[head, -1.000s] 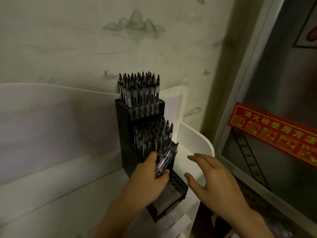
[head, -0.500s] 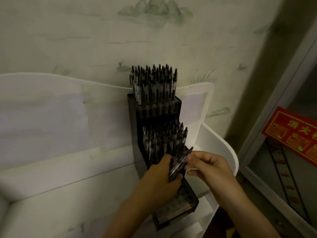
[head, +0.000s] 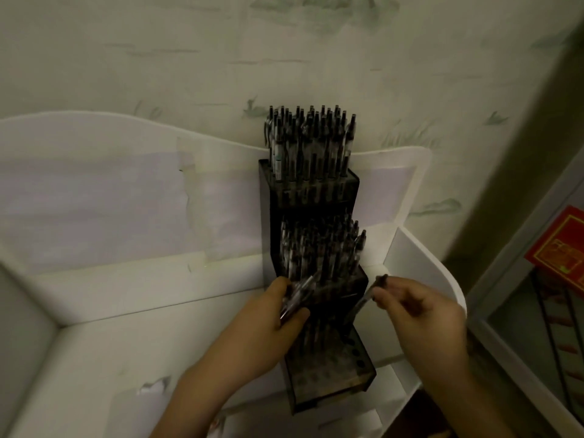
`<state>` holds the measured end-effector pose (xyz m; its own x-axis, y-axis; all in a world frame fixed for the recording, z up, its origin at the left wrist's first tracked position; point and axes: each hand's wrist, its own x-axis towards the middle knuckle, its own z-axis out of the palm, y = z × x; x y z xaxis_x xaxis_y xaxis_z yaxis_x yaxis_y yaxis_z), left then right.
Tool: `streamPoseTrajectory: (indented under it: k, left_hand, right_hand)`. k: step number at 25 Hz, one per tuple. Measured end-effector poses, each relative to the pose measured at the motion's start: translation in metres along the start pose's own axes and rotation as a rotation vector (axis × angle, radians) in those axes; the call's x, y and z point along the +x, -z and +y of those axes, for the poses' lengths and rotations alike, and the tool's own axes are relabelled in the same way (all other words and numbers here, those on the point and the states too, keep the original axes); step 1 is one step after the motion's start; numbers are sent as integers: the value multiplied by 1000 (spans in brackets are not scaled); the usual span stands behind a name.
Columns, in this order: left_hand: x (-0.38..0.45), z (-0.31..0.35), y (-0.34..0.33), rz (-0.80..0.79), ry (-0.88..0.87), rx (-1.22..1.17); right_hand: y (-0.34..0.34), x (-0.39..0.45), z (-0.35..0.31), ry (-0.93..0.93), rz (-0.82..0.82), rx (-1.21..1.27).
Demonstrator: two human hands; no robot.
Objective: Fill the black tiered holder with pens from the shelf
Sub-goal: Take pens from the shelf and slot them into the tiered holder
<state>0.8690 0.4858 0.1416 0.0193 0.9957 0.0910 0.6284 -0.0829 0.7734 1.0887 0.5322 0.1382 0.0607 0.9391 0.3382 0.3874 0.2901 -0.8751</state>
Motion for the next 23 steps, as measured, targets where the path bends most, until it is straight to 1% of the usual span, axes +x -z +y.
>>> streamPoseTrajectory:
  k: [2, 6, 9, 12, 16, 20, 21, 22, 23]
  left_hand:
    - [-3, -1, 1, 5, 4, -12]
    - [-10, -5, 2, 15, 18, -7]
    - [-13, -7, 0, 8, 24, 5]
    - [-17, -9, -1, 2, 18, 0]
    - [-19, -9, -2, 1, 16, 6]
    - [-20, -7, -7, -35, 6, 33]
    - [-20, -7, -8, -43, 7, 33]
    - [-20, -6, -9, -49, 9, 34]
    - [-20, -6, -11, -53, 12, 39]
  right_hand:
    - [-14, -3, 12, 68, -25, -44]
    - [-32, -1, 40, 139, -19, -116]
    - [-41, -3, 56, 126, -77, -135]
    - [-50, -7, 69, 70, -118, -146]
    - [-53, -7, 70, 16, -102, -137]
    - [-41, -12, 49, 96, -94, -200]
    - [-37, -15, 39, 114, -83, -163]
    - [-34, -19, 28, 110, -97, -70]
    - [-33, -24, 14, 76, -152, 67]
